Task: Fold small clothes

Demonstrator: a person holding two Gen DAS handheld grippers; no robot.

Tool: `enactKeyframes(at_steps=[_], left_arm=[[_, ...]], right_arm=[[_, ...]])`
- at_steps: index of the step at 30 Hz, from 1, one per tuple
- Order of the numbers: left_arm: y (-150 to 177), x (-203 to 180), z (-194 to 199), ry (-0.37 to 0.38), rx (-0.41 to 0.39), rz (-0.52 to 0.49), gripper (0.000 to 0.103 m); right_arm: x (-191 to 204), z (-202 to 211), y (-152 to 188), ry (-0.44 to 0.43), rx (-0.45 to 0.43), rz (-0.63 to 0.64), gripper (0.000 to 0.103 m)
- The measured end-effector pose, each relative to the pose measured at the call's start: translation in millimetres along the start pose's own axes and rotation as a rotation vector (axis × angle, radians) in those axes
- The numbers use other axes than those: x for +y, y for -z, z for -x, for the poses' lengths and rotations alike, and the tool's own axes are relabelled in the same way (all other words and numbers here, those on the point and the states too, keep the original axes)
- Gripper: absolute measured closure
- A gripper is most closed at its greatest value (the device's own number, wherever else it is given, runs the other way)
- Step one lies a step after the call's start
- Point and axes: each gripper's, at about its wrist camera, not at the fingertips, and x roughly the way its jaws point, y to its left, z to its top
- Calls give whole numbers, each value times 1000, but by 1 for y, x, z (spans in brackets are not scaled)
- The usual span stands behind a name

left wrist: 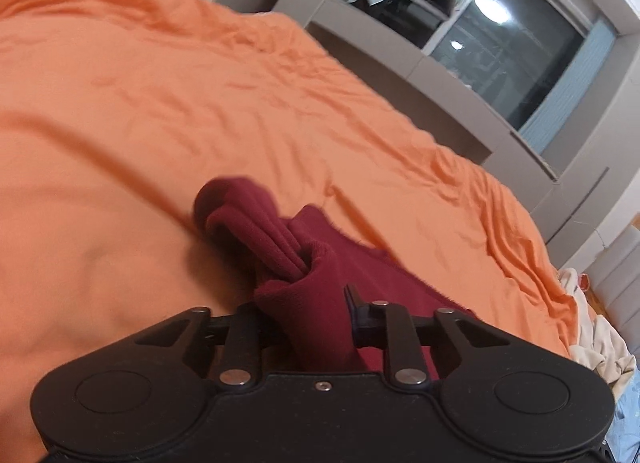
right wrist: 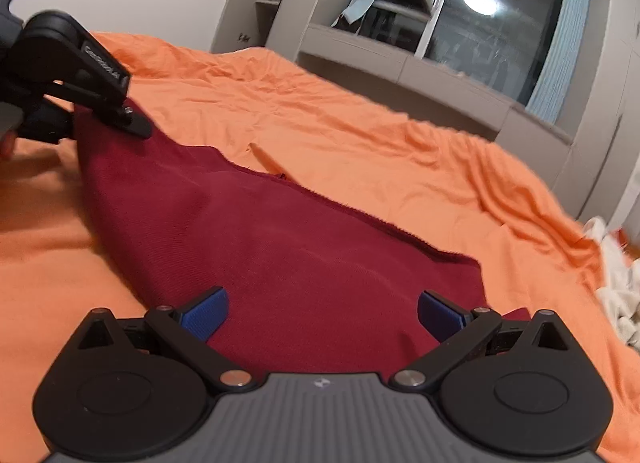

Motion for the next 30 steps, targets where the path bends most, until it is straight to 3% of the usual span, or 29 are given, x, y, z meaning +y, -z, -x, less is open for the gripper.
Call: enactKeyframes(at_steps=[3, 9, 15, 19, 24, 27, 30], left_arm=[[-7, -12, -2, 38, -7, -68, 81], [-18, -45, -8, 125, -17, -203, 89], [-12, -126, -9, 253, -5, -514, 90], [12, -189, -9, 357, 45, -682, 90], [75, -248, -5, 449, 182, -942, 90], [114, -257, -10, 442, 269, -1039, 88], [131, -249, -11, 453, 303, -1030, 84]], right_arm=[[-27, 13, -5, 26, -19, -41, 0], [-93, 38, -17, 247, -87, -67, 0], [-160, 46, -8, 426, -85, -130, 0], [-199, 49, 1, 516, -53, -201, 0], [-234, 58, 19, 494, -44, -340, 0], [-244, 60, 26, 492, -34, -371, 0], [-245, 61, 27, 500, -25, -378, 0]])
